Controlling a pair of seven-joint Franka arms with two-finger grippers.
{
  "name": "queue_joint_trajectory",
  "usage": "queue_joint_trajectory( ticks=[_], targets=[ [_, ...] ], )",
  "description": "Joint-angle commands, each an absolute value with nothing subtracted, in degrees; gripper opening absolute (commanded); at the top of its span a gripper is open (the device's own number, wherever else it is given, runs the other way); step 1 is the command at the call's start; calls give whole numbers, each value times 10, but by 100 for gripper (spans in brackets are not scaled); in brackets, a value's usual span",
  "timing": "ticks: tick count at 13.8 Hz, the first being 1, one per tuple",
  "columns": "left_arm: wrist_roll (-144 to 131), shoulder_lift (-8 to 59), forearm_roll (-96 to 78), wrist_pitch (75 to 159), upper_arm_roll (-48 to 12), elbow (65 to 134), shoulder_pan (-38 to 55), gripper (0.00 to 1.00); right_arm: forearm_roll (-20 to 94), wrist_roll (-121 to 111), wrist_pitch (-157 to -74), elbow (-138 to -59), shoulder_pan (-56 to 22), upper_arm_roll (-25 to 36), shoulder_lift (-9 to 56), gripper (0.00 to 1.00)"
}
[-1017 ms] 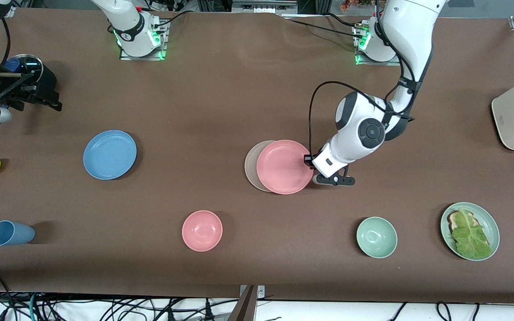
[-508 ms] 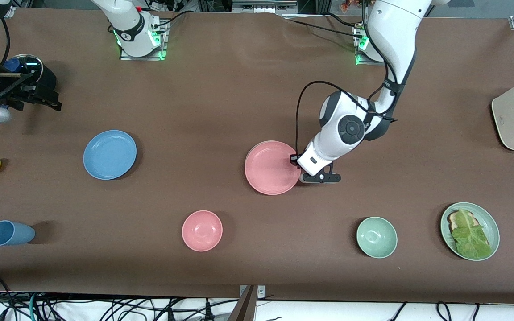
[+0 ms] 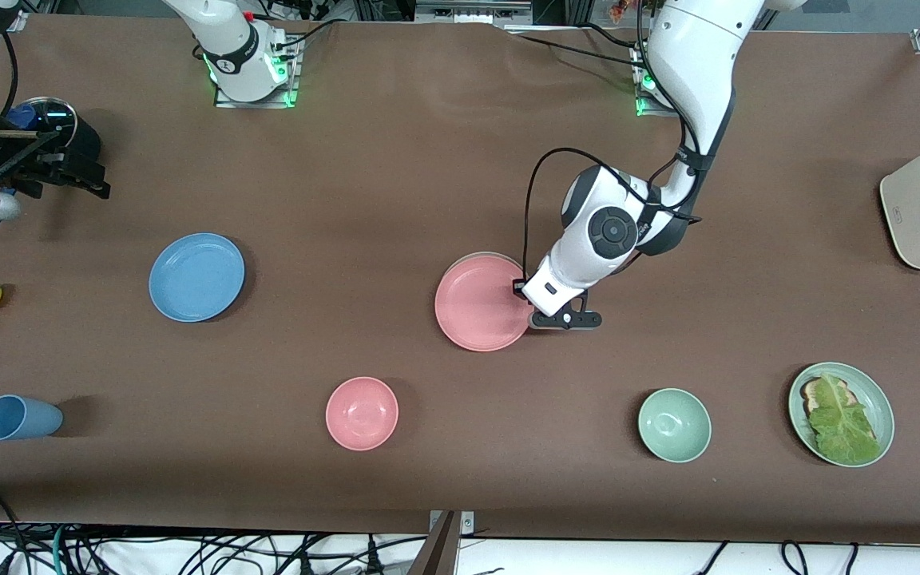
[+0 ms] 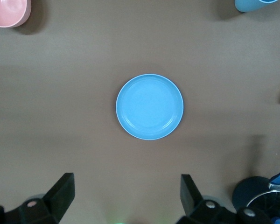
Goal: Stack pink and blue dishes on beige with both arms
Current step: 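Settle the pink plate on the beige plate and open the left gripper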
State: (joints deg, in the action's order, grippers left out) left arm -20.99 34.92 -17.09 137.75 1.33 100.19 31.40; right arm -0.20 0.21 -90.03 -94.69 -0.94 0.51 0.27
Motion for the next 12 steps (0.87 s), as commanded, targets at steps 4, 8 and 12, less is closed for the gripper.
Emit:
queue_joint_trajectory(
  ticks=[4, 8, 12],
  targets=[
    [-214, 343, -149, 1375, 18, 1012, 315, 0, -3, 6, -896, -953, -6, 2, -5, 100],
    [-215, 333, -112, 1377, 17, 1030, 315, 0, -3, 6, -896, -953, -6, 2, -5, 100],
    [-214, 331, -112, 1383, 18, 1032, 316, 8, -3, 6, -896, -953, -6, 2, -5, 100]
  ],
)
